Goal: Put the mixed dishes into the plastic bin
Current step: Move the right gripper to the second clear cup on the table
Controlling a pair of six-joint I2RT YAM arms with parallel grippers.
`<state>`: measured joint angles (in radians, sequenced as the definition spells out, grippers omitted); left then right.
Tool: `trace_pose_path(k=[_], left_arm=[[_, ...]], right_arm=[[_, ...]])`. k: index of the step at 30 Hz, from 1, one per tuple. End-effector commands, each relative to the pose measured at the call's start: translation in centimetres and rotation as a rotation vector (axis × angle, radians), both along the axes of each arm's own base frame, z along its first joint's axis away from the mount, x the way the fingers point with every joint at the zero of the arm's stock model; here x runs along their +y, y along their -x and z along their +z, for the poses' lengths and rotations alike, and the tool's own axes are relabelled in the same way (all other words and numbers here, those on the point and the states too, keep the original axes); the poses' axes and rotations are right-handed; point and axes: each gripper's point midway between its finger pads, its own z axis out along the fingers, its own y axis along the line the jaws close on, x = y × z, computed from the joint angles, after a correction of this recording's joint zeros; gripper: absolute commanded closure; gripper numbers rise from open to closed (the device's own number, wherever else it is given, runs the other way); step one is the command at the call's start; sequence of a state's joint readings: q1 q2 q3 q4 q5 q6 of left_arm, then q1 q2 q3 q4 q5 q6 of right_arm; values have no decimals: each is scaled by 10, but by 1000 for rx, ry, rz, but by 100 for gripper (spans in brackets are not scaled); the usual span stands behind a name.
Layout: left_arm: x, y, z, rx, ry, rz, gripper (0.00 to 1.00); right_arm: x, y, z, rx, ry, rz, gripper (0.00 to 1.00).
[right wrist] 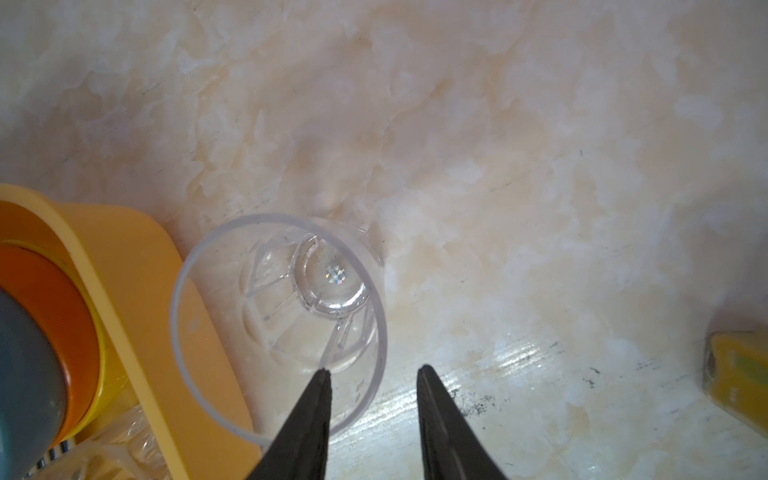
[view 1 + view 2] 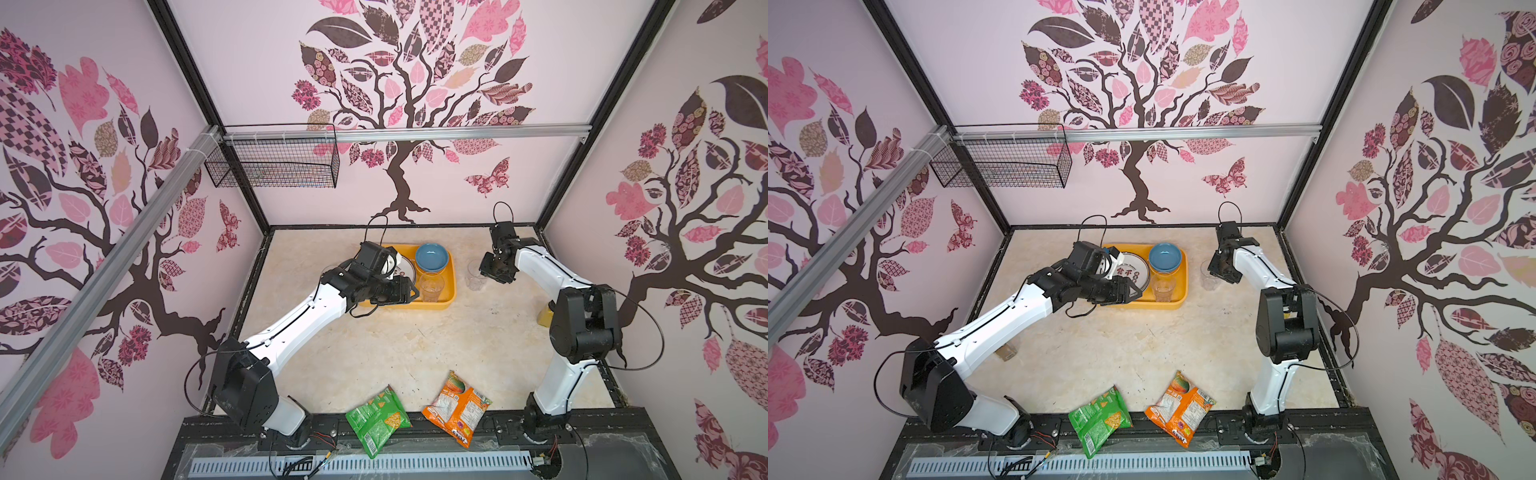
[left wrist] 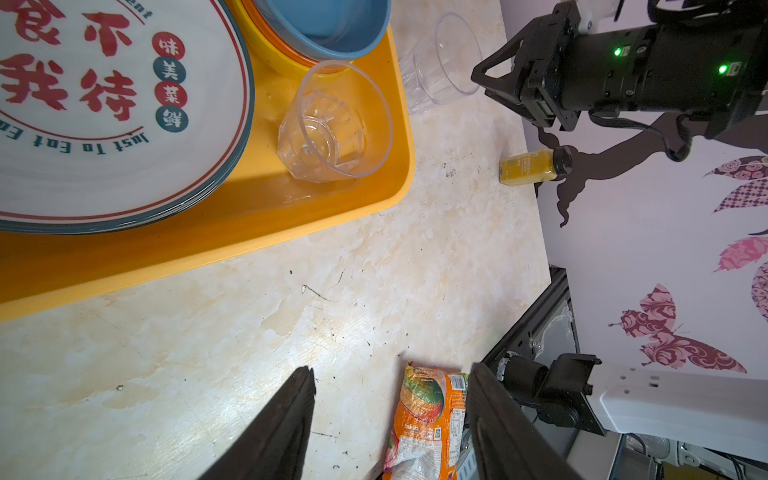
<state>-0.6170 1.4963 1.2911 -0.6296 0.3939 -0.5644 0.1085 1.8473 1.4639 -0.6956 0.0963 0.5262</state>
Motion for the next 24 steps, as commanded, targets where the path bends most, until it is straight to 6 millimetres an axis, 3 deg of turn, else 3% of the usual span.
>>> trace_pose_path(k=[1,10,24], left_arm=[[2,4,-2,-7,1,-2,38],[5,7,-4,-1,-3,4,39],[7,9,-7,1,-7,10,39]], right_arm=[[-1,-4,-13,31,-4,-10,67],[2,-7,-24,56,-12,2,83],[2,-6,-23,73,-8,20,98]])
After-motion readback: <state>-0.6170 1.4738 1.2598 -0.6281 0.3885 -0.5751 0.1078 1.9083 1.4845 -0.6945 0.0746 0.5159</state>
